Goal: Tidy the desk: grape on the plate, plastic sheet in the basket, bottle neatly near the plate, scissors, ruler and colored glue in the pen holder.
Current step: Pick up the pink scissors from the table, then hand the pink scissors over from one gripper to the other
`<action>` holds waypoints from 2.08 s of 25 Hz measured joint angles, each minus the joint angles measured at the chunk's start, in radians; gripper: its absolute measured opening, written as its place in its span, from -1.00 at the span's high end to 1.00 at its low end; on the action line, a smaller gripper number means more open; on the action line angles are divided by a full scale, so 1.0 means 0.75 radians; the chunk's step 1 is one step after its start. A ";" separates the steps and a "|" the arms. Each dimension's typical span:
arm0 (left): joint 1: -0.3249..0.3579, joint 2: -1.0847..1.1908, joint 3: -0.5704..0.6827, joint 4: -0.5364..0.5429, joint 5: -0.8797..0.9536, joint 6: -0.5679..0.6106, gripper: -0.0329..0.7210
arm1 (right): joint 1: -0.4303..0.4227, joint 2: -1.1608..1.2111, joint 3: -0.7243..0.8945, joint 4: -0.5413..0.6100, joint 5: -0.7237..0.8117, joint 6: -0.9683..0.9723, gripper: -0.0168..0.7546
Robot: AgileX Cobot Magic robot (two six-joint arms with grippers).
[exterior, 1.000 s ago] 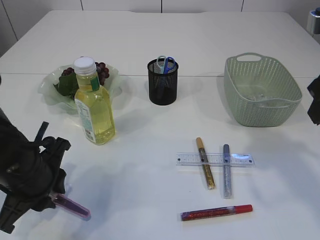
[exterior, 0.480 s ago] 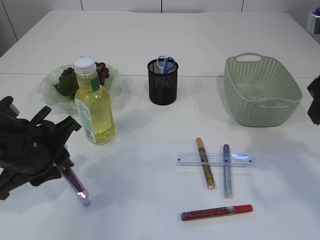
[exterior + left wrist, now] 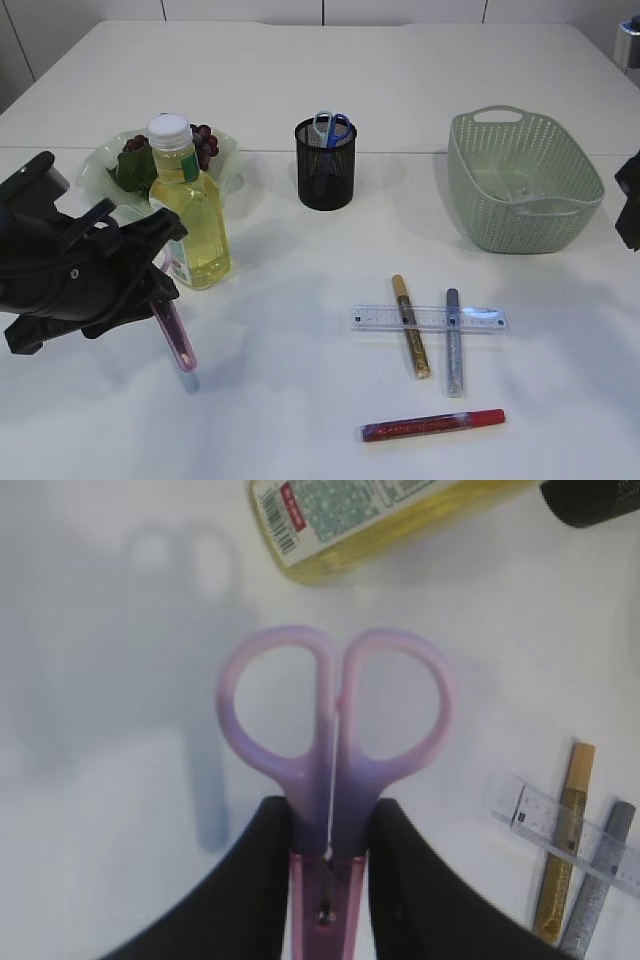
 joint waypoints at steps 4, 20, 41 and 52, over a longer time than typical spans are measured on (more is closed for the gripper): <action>-0.022 0.000 0.000 0.018 -0.013 0.085 0.48 | 0.000 0.000 0.000 0.000 0.000 0.000 -0.13; -0.073 0.000 0.005 0.636 -0.217 0.147 0.48 | 0.000 0.000 0.000 0.003 0.010 0.000 -0.13; -0.073 0.000 0.005 1.039 -0.625 0.147 0.48 | 0.000 0.017 0.000 0.642 -0.175 -0.223 -0.13; -0.073 0.000 0.005 1.042 -0.681 0.148 0.48 | 0.044 0.148 0.002 1.209 -0.278 -0.544 -0.13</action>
